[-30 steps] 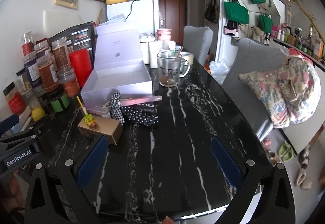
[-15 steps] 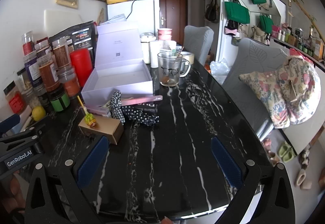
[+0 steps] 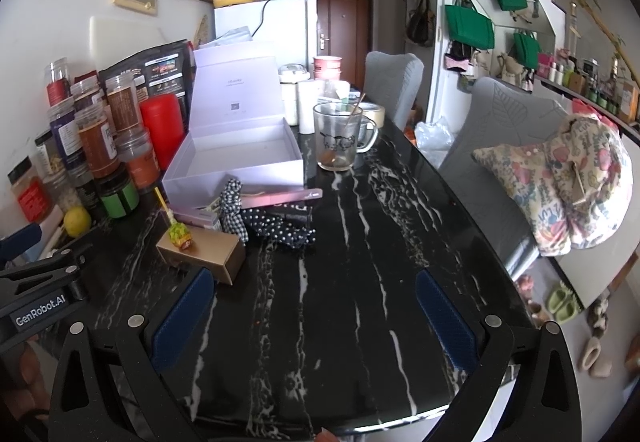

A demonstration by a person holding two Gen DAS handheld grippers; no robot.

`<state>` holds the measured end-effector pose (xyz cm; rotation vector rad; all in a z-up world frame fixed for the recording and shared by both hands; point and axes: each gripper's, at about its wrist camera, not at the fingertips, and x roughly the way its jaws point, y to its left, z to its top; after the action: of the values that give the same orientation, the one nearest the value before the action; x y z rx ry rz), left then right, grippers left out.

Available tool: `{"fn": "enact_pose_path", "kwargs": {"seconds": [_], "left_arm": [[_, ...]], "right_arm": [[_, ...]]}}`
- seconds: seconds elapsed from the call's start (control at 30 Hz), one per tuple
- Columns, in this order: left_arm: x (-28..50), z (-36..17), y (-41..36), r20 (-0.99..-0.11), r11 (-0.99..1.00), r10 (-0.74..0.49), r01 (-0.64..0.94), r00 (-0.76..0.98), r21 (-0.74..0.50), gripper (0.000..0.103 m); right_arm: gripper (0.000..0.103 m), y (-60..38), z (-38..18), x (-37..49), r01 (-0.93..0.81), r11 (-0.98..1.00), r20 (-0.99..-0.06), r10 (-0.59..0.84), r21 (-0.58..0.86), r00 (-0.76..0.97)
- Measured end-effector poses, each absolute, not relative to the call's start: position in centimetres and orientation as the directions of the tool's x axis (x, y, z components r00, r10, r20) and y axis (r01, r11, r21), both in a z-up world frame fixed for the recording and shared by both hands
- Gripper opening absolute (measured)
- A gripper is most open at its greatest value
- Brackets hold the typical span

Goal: Organize rigid objects

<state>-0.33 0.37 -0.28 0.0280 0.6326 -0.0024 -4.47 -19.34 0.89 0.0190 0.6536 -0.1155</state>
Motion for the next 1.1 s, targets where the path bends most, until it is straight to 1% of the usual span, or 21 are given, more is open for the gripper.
{"fn": "enact_pose_path", "kwargs": {"seconds": [0.3,0.5,0.83,1.1], "left_arm": [[0.1,-0.5,0.2,-0.597,0.999,0.020,0.006,0.802,0.042,0.103],[0.8,-0.9,0.5,-0.605,0.999,0.015,0.006,0.796,0.034,0.103],[2.9,-2.7,0.2,-0.635,0.999,-0.026,0.046,0.772,0.016,0.103],[5.0,-4.4,-0.5,-0.661,0.993,-0.111,0.116,0.742,-0.035,0.103]], "right_arm": [[0.103,-19.3,0.3,-3.9,0.106,0.994,-0.621,-0.097,-0.022,0.778],[0.103,-19.3,-0.1,-3.4,0.094,0.996,-0.623,-0.071,0.004,0.779],[0.103,-19.4,-1.3,-1.9,0.055,0.998,-0.621,-0.020,0.037,0.784],[0.103,-20.4,-2.3,-0.6,0.040,0.995,-0.631,0.023,0.087,0.775]]}}
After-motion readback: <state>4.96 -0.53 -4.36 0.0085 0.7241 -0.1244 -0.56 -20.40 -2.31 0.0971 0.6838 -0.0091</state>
